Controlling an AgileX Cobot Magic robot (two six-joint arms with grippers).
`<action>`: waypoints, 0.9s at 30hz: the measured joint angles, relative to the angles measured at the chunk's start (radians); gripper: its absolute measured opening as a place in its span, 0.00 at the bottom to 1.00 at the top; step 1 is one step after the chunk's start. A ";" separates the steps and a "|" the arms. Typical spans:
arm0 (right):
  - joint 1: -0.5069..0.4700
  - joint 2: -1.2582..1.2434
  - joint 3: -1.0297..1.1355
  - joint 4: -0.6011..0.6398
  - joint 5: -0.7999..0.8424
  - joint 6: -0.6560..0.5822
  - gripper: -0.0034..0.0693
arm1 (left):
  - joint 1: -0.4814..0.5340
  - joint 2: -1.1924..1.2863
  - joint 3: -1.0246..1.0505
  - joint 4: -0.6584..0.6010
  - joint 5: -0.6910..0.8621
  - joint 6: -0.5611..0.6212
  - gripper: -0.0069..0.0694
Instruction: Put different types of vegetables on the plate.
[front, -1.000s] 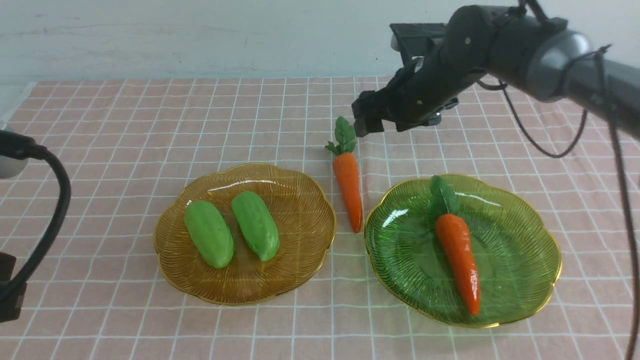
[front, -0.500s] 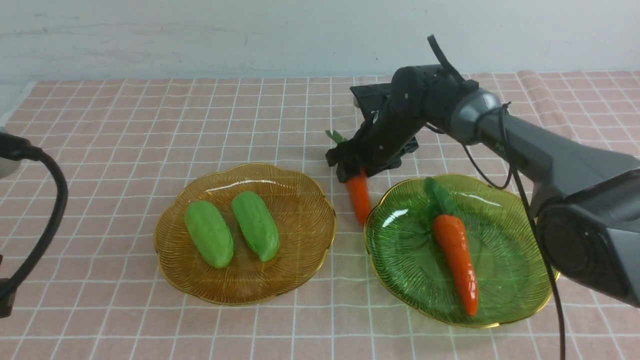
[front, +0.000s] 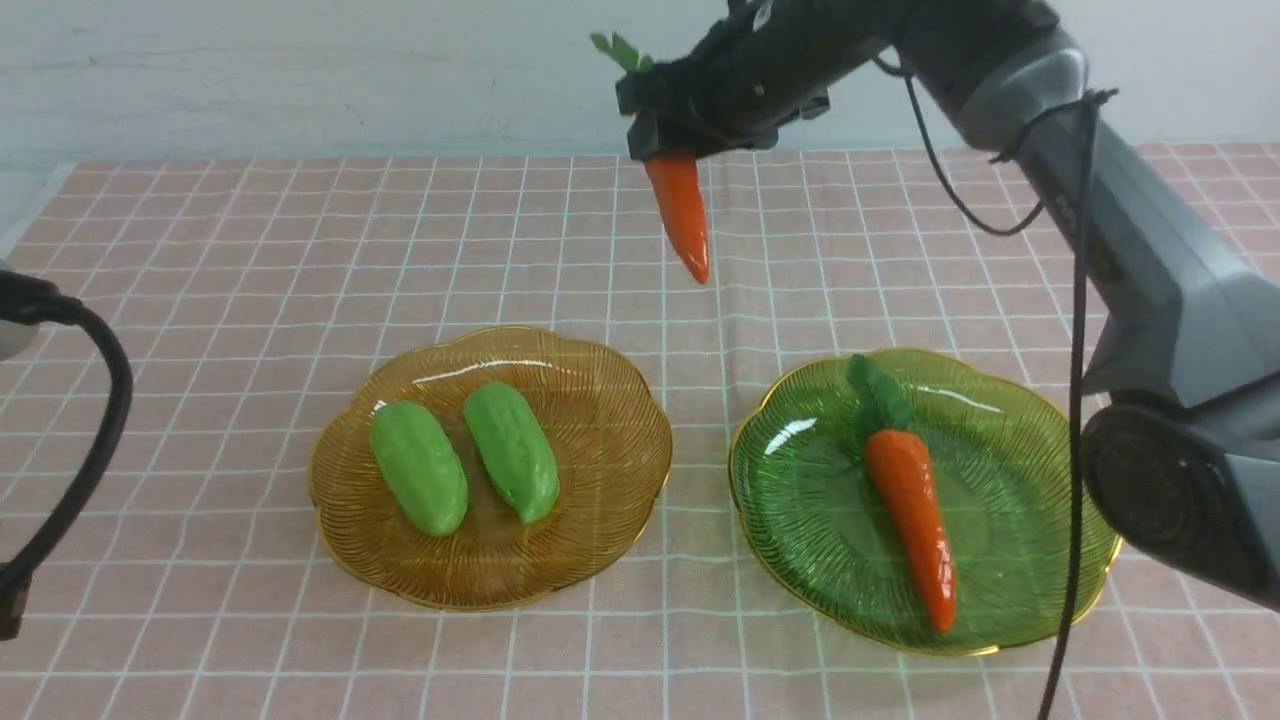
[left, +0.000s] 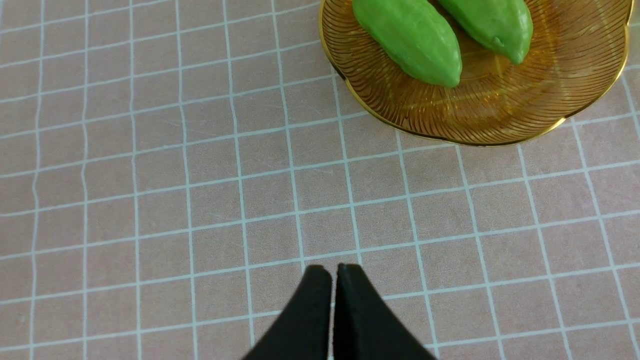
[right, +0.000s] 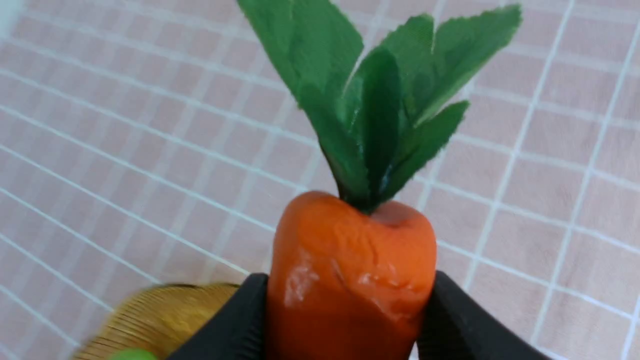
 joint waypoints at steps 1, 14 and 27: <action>0.000 -0.003 0.000 0.000 0.001 0.000 0.51 | 0.000 0.000 0.000 0.000 0.000 0.000 0.09; 0.011 -0.406 0.505 -0.121 0.018 0.008 0.51 | 0.000 -0.165 0.000 0.000 0.034 -0.003 0.09; 0.010 -0.570 1.223 -0.204 -0.091 0.059 0.51 | 0.000 -0.226 0.000 -0.031 0.052 -0.026 0.09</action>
